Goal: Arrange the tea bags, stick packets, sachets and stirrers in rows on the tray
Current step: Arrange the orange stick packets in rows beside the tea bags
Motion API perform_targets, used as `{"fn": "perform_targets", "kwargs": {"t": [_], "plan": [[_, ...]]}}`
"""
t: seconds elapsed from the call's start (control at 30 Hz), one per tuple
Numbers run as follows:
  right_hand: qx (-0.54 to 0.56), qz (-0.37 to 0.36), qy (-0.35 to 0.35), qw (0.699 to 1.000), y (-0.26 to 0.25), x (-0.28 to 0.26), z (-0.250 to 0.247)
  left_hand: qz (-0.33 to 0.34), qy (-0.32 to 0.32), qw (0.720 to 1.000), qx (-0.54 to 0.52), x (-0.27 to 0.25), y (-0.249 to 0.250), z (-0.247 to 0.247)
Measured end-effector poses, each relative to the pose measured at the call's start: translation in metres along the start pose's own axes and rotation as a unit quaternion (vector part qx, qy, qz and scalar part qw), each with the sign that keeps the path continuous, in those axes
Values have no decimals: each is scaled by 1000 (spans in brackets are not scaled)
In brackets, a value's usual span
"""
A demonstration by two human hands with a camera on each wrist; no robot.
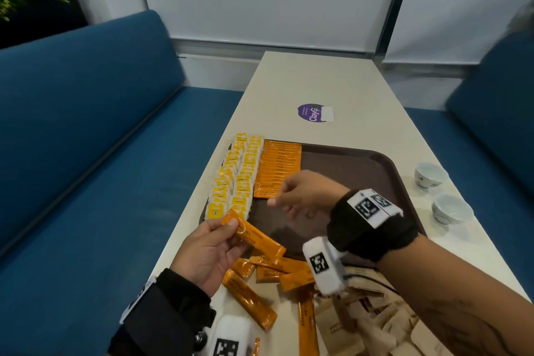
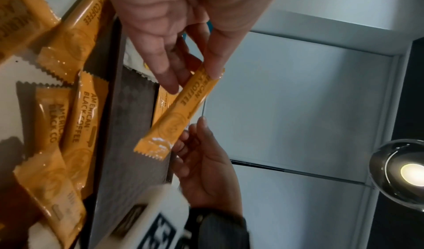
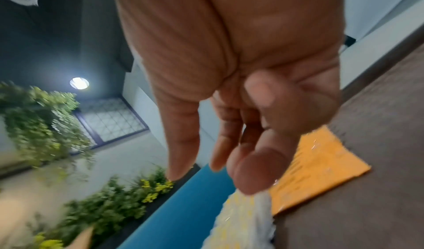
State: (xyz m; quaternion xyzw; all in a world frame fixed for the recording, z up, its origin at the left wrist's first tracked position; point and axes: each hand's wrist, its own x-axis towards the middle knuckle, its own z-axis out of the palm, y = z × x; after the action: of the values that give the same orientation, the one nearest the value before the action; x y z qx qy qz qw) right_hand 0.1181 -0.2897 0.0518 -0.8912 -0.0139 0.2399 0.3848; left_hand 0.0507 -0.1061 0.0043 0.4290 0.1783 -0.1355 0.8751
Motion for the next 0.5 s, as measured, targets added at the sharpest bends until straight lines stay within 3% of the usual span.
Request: {"fn": "perform_targets", "kwargs": {"t": [0.1, 0.2, 0.33, 0.5], "plan": [[18, -8, -75, 997, 2, -29, 17, 12, 15, 1000, -13, -3, 0, 3], [121, -18, -92, 988, 9, -43, 27, 24, 27, 999, -13, -6, -1, 4], [163, -1, -42, 986, 17, -45, 25, 20, 26, 999, 13, -10, -5, -1], [124, 59, 57, 989, 36, -19, -4, 25, 25, 991, 130, -12, -6, -13]]}}
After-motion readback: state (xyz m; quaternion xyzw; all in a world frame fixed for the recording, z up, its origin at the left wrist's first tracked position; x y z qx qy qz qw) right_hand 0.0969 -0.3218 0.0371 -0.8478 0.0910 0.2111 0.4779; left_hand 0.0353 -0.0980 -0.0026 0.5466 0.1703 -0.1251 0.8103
